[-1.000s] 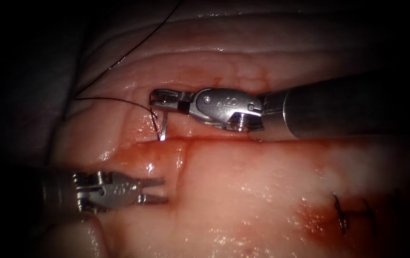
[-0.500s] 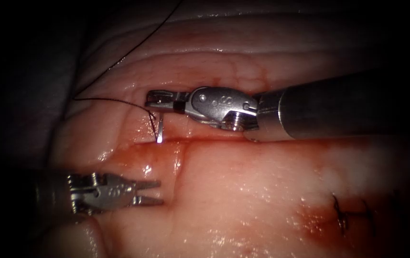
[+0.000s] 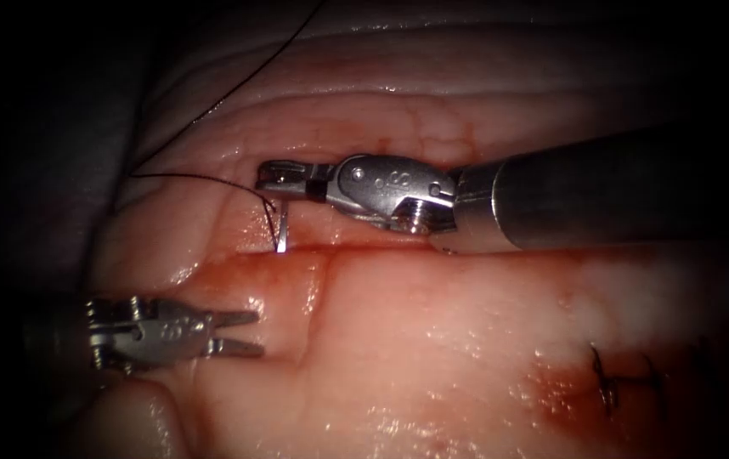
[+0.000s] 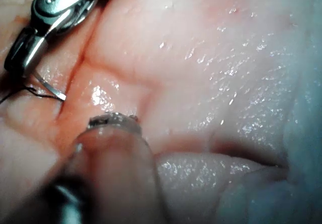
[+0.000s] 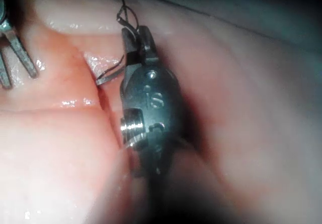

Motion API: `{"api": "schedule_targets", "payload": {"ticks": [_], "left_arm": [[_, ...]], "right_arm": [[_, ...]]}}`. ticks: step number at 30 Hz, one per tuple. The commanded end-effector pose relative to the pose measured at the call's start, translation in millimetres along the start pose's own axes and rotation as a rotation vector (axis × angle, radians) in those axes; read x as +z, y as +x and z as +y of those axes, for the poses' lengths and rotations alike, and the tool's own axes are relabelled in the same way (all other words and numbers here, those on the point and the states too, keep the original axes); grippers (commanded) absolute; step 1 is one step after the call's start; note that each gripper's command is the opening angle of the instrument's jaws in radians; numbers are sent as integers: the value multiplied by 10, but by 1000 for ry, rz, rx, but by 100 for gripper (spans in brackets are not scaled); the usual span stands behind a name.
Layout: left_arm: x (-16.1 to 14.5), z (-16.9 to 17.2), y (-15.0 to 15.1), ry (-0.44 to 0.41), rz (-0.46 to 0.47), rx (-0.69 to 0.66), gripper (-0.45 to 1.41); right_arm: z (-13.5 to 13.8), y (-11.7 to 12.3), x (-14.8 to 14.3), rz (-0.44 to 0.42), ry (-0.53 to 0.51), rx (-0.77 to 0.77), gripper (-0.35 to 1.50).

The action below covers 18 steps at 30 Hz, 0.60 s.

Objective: Wound Closure
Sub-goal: Use the right tool to puncture the needle below the wound.

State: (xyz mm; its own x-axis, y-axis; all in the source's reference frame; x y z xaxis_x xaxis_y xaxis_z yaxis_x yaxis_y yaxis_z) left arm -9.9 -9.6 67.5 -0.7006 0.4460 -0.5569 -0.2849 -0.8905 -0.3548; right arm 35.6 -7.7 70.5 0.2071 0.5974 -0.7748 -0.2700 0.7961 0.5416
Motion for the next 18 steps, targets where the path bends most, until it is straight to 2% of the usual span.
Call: {"api": "schedule_targets", "payload": {"ticks": [1,7,18], "left_arm": [[8,3,-1,-1,1,1,6],[12,1,-3,4,3,3,-6],[24,6,-18,12,-20,25,-6]], "right_arm": [[-1,-3,8,1,2,0,-35],[-2,-3,9,1,3,11,-35],[1,0,9,7,22,135,-35]]}}
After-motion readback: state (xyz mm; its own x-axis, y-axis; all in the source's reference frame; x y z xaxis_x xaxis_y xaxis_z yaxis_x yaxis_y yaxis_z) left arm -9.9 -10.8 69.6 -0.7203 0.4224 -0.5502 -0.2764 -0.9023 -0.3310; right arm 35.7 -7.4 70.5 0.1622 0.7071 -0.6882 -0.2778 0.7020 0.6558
